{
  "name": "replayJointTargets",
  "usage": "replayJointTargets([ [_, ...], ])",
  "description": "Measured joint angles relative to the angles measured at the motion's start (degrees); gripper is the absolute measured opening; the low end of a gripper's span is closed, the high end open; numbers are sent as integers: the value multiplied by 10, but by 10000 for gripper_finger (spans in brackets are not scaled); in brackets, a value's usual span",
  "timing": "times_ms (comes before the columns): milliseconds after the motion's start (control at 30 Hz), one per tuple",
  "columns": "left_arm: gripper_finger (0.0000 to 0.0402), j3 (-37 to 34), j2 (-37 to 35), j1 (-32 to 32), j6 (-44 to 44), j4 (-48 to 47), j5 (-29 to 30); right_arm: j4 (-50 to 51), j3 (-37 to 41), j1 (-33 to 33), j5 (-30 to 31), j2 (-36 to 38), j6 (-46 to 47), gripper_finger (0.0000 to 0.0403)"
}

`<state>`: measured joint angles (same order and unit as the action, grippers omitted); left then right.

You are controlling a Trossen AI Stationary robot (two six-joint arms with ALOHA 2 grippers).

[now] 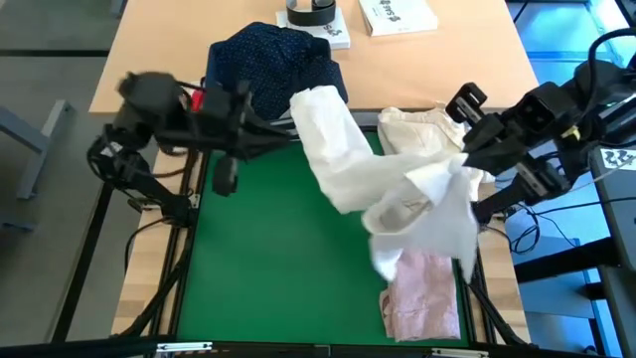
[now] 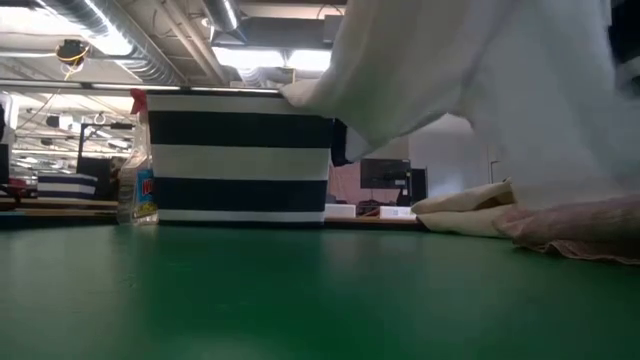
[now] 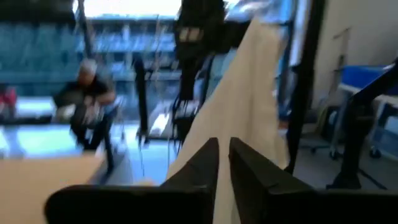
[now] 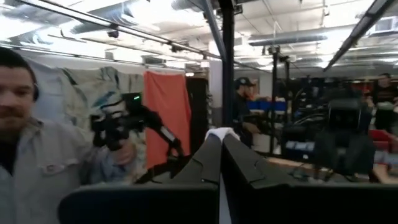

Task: Fold laundry
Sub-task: Remove the white polo shirt from the blue laundry bin

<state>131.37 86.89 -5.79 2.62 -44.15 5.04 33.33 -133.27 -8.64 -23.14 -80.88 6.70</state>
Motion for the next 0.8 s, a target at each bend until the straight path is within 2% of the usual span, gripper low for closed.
replayJointTargets([
  [100, 77, -20, 7, 0, 32, -18, 13, -1, 0, 0, 28, 0, -23, 5],
  [367, 165, -69, 33, -1, 109, -77, -1, -2, 0, 0, 166, 0, -107, 5],
  [567, 178, -156, 37, -14, 132, -73, 35, -2, 0, 0, 171, 0, -117, 5],
  [800, 179, -247, 35, -13, 149, 19, 67, -1, 0, 0, 161, 0, -117, 5],
])
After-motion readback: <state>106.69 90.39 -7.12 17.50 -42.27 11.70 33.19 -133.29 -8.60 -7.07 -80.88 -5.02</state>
